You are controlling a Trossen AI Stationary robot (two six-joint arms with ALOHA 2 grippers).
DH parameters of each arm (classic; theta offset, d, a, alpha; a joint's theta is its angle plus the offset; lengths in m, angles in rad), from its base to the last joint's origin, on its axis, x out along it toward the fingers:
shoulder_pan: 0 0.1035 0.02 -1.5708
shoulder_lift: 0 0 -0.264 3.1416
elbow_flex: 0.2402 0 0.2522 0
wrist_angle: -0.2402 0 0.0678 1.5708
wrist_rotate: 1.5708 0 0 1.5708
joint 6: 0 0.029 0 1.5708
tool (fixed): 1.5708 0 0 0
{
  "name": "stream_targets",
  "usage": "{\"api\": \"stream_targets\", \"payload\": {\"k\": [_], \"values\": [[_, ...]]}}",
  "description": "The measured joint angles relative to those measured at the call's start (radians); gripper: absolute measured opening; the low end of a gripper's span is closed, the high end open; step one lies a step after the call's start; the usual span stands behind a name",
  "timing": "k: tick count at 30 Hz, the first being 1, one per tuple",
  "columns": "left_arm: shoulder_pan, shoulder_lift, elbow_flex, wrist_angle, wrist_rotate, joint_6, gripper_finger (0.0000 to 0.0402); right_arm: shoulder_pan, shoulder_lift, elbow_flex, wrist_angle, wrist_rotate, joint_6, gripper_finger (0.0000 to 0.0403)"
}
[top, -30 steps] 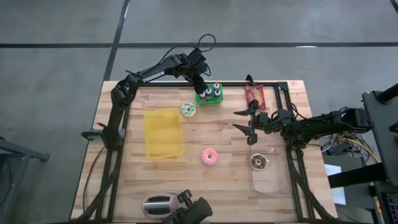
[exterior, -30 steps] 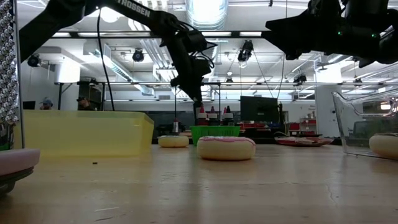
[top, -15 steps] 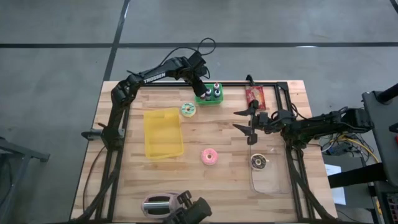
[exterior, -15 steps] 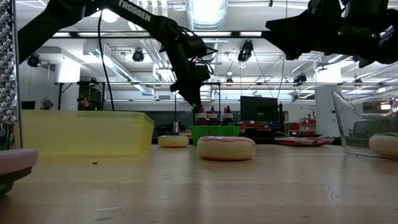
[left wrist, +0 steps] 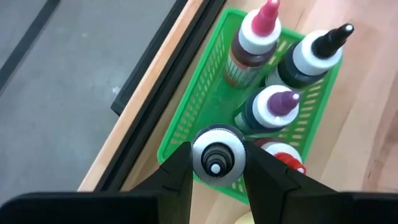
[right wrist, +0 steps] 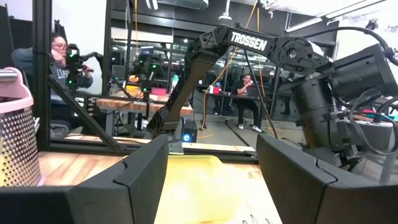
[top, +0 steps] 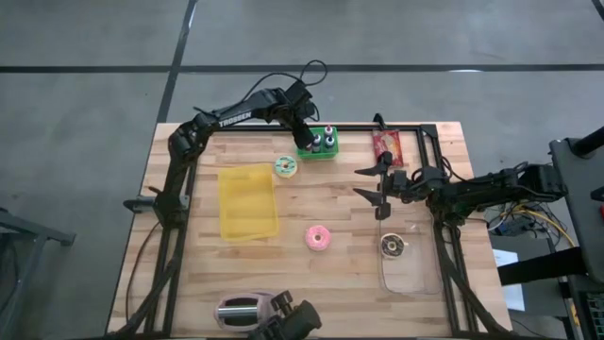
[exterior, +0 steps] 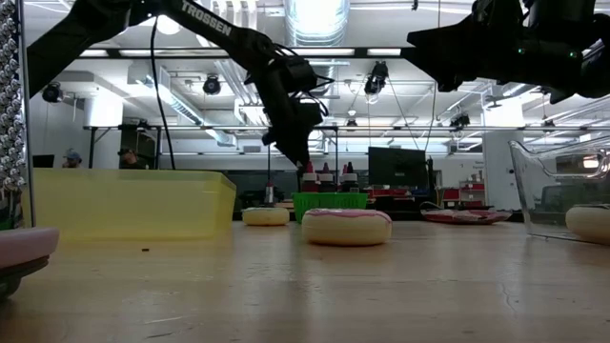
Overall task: Pick & Place Food Item
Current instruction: Put the black food coloring bottle into the green bin
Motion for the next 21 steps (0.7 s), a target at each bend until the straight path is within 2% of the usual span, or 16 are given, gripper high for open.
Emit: {"api": "stream_targets", "payload": {"k": [8, 21], "values": [[0.001, 0.0, -0.051, 0.037, 0.008, 0.0, 0.0106, 0.0, 0.0, 0.0, 0.0, 0.0, 0.0, 0.0237], [0.001, 0.048, -0.045, 0.061, 0.033, 0.014, 0.0106, 0.0, 0.0, 0.0, 0.001, 0.0, 0.0, 0.0237]]}}
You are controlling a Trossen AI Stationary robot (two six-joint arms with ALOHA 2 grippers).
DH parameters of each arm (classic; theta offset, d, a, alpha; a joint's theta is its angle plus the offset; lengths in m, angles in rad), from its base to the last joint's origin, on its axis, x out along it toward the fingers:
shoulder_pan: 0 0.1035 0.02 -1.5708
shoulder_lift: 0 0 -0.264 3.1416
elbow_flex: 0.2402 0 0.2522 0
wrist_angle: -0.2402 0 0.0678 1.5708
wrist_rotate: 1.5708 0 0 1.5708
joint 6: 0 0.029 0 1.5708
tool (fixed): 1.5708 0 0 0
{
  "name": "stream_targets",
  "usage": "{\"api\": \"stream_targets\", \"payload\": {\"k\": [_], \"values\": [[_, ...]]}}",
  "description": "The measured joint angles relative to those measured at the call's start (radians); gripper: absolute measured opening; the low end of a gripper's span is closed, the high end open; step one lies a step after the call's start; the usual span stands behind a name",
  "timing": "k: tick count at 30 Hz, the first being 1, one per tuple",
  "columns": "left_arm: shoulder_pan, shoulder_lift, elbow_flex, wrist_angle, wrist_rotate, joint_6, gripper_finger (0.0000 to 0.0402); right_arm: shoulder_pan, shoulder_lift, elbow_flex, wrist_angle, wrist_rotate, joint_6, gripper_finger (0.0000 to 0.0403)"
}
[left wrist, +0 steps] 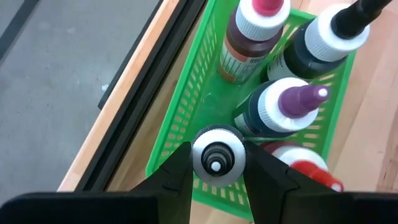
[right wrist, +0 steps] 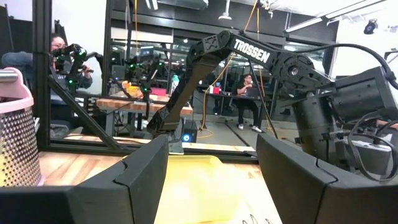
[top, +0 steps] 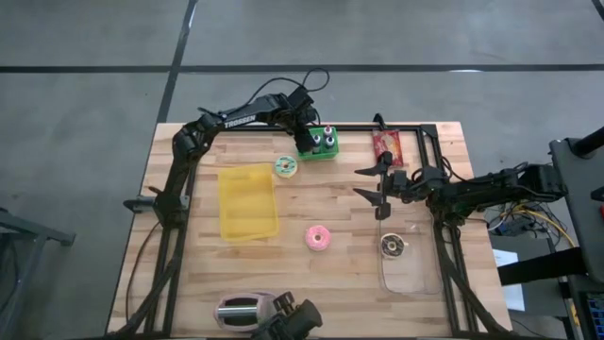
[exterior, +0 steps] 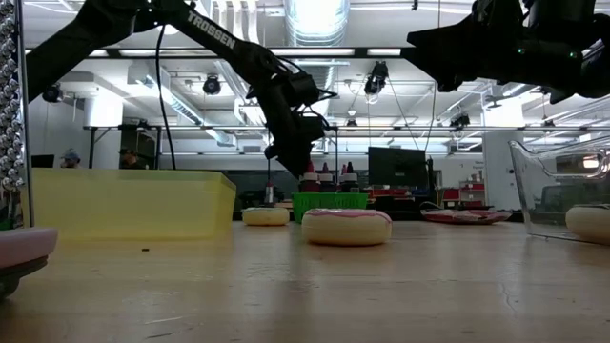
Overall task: Pick & Place Food Item
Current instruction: Put the black food coloring bottle into the green bin
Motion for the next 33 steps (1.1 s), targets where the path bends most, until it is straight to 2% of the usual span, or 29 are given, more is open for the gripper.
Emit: {"api": "stream_targets", "payload": {"k": [21, 27, 33], "values": [[0.0, 0.004, 0.018, -0.012, 0.014, -0.001, 0.0109, 0.0, 0.0, 0.0, 0.0, 0.0, 0.0, 0.0237], [-0.005, 0.008, 0.017, -0.013, 0.027, -0.007, 0.019, 0.0, 0.0, 0.0, 0.0, 0.0, 0.0, 0.0237], [-0.007, 0.008, 0.017, -0.011, 0.025, -0.007, 0.0199, 0.0, 0.0, 0.0, -0.009, 0.0, 0.0, 0.0237]]}}
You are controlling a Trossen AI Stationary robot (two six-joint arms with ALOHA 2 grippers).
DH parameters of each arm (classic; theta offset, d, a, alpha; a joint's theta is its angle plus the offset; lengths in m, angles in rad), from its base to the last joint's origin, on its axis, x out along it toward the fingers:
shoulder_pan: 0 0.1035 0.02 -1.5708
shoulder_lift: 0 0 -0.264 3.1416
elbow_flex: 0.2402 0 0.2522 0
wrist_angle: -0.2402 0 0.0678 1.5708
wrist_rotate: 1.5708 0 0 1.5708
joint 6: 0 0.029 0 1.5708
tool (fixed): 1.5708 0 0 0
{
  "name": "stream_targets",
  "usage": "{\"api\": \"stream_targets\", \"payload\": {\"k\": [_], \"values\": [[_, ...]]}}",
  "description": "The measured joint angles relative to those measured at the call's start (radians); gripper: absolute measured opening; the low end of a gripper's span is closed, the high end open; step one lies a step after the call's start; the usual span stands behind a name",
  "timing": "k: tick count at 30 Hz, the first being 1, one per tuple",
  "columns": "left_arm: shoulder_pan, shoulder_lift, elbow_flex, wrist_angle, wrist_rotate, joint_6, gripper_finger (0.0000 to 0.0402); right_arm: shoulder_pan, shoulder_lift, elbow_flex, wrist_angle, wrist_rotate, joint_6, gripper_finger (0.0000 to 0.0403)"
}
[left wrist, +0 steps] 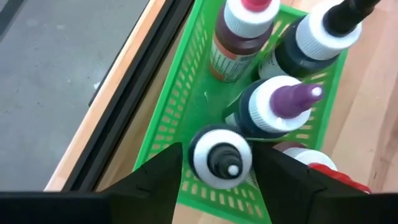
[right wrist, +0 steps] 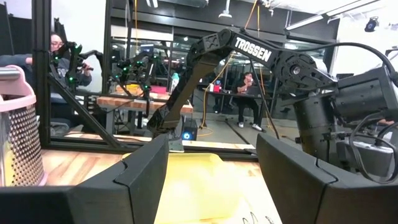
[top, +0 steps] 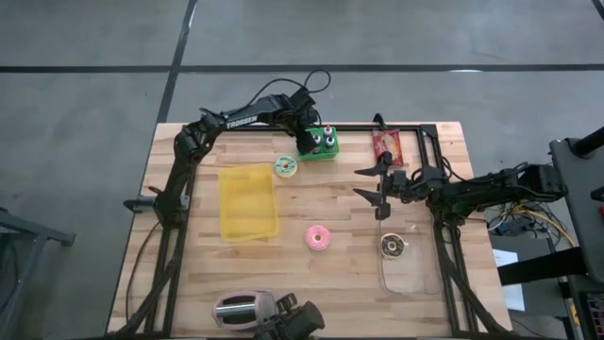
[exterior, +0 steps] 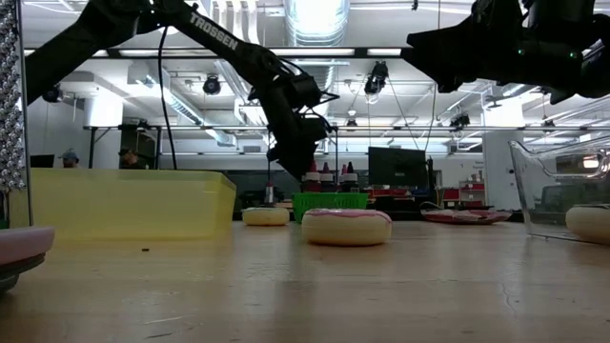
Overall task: Pick & Place Food Item
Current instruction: Put the black food coloring bottle into the green bin, then put the pink donut into the transparent bin
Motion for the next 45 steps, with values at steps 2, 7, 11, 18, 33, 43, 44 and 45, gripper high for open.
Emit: {"api": "stream_targets", "payload": {"k": [2, 7, 11, 18, 33, 43, 44, 45], "values": [[-0.001, 0.0, 0.0, 0.007, -0.005, 0.0, 0.0199, 0.0, 0.0, 0.0, 0.0, 0.0, 0.0, 0.0237], [-0.003, -0.001, 0.021, 0.006, -0.021, 0.0, 0.0201, 0.0, 0.0, 0.0, -0.001, 0.0, 0.0, 0.0237], [-0.005, -0.001, 0.048, 0.005, -0.027, -0.001, 0.0201, 0.0, 0.0, 0.0, -0.004, 0.0, 0.0, 0.0237], [-0.006, -0.003, 0.091, -0.022, -0.066, -0.001, 0.0202, 0.0, 0.0, 0.0, -0.007, 0.0, 0.0, 0.0237], [-0.06, -0.005, 0.247, -0.069, -0.086, 0.149, 0.0202, 0.0, 0.0, 0.0, -0.02, -0.001, -0.004, 0.0237], [-0.15, -0.181, 0.323, -0.078, -0.016, 0.287, 0.0202, 0.0, 0.0, 0.0, -0.059, -0.001, -0.026, 0.0237], [-0.155, -0.22, 0.311, -0.075, -0.003, 0.288, 0.0202, 0.0, 0.001, 0.0, -0.061, -0.001, -0.029, 0.0237], [-0.162, -0.255, 0.293, -0.074, 0.012, 0.29, 0.0202, 0.0, 0.001, 0.0, -0.064, -0.001, -0.033, 0.0237]]}}
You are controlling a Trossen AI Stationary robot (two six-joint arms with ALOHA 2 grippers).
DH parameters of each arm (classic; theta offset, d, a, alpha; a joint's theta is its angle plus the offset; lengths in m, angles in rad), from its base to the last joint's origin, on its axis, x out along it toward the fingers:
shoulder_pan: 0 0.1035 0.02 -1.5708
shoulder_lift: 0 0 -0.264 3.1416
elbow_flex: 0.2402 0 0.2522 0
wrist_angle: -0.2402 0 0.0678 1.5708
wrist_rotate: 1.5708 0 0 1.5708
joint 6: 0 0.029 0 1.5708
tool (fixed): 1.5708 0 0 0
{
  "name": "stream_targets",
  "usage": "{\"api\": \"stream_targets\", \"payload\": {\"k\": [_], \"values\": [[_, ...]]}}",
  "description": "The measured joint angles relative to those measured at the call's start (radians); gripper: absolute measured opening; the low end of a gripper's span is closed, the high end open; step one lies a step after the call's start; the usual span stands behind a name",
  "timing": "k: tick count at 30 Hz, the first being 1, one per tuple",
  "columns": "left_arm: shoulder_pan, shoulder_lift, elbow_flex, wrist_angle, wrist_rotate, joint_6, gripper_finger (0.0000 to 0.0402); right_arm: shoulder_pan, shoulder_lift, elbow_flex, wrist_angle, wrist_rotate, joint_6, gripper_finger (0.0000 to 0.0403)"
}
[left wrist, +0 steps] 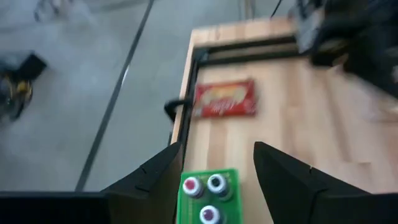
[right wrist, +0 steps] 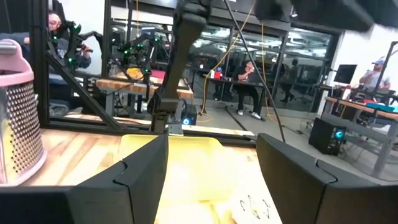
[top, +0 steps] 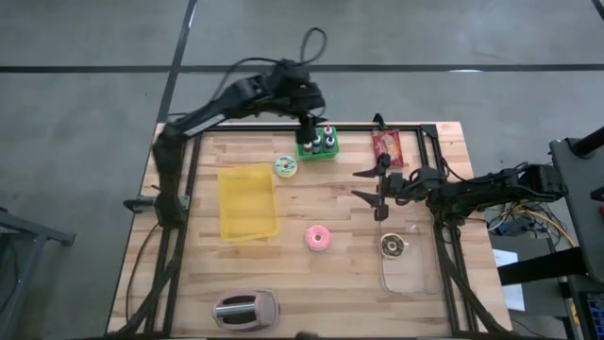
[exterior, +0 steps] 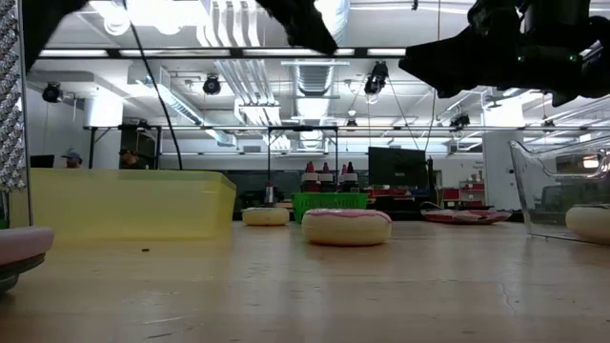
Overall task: Pick & Place Food Item
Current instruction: Put the pink donut into the transparent bin
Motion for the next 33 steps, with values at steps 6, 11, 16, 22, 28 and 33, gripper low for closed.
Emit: {"api": "stream_targets", "payload": {"k": [6, 11, 16, 22, 28, 33], "values": [[-0.045, -0.262, -0.222, 0.099, 0.041, 0.025, 0.0202, 0.0, 0.0, 0.007, -0.033, 0.0, -0.02, 0.0237], [-0.067, -0.511, -0.526, 0.264, 0.04, 0.03, 0.0202, 0.0, 0.0, 0.074, -0.146, 0.002, -0.037, 0.0237], [-0.07, -0.748, -0.847, 0.456, 0.04, 0.0, 0.0202, 0.0, 0.0, 0.157, -0.266, 0.002, -0.062, 0.0237], [-0.07, -0.984, -1.184, 0.674, 0.036, -0.046, 0.0202, 0.0, 0.027, 0.215, -0.326, 0.002, -0.075, 0.0237], [-0.07, -1.134, -1.445, 0.849, 0.036, -0.065, 0.0202, 0.001, 0.166, 0.265, -0.331, 0.002, -0.048, 0.0237], [-0.07, -1.218, -1.616, 0.994, 0.036, -0.084, 0.0202, 0.018, 0.316, 0.332, -0.333, 0.003, -0.029, 0.0237]]}}
